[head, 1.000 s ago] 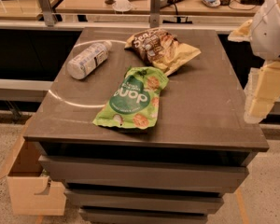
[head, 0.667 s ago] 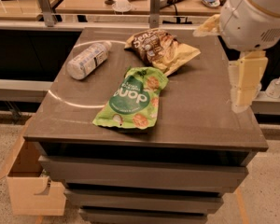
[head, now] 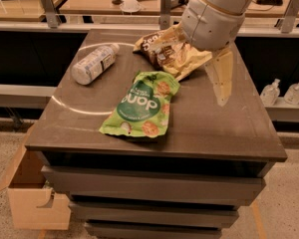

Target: Pick green rice chip bag

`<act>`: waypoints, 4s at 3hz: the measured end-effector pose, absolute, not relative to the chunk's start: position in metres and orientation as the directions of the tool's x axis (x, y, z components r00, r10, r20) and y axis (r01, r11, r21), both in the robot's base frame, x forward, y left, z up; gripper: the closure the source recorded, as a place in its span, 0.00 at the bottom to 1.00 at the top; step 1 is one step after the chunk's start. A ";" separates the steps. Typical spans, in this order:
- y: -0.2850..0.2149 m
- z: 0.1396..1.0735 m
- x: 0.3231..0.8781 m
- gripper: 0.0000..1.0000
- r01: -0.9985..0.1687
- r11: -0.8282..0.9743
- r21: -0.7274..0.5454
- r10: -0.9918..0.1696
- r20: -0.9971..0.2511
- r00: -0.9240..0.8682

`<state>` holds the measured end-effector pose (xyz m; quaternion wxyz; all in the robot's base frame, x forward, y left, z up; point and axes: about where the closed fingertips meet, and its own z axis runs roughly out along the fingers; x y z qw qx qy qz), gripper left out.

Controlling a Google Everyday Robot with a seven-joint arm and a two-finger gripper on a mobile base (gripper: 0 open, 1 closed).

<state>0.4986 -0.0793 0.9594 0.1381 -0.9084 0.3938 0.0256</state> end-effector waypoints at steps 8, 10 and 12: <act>0.006 0.853 0.565 0.78 -0.545 -0.827 -0.138 -0.495 -0.279 0.823; 0.001 0.916 0.573 1.00 -0.556 -0.792 -0.253 -0.510 -0.227 0.830; 0.010 0.941 0.588 1.00 -0.556 -0.756 -0.346 -0.524 -0.189 0.830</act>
Offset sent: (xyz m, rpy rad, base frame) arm 0.0049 0.0162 -0.0090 0.0652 0.0113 0.0467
